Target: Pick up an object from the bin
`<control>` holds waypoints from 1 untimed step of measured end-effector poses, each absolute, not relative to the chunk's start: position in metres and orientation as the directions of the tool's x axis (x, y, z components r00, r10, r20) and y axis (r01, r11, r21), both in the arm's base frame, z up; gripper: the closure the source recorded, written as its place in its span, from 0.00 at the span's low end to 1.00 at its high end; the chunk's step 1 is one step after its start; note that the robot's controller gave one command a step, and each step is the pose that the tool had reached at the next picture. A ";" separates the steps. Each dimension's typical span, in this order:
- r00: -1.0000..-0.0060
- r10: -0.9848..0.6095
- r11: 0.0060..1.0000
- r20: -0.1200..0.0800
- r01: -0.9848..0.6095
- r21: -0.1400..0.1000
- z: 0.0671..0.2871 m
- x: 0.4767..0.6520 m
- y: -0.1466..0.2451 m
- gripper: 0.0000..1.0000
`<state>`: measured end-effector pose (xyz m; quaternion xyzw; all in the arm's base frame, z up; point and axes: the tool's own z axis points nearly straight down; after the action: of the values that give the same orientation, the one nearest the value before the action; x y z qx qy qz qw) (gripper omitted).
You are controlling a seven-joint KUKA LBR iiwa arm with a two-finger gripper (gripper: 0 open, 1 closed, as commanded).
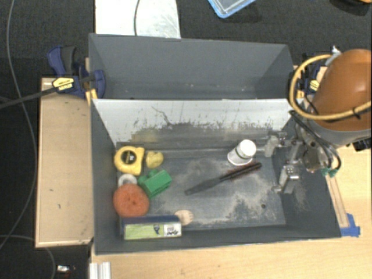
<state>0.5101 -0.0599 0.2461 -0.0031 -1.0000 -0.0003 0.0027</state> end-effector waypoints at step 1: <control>-1.000 0.003 1.000 -0.003 0.003 0.000 0.251 0.512 -0.059 0.00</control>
Offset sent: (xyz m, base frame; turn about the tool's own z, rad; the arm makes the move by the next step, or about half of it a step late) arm 0.0739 0.0576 -0.1761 -0.2512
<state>0.5116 -0.0593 0.2506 -0.0016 -1.0000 0.0002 -0.0017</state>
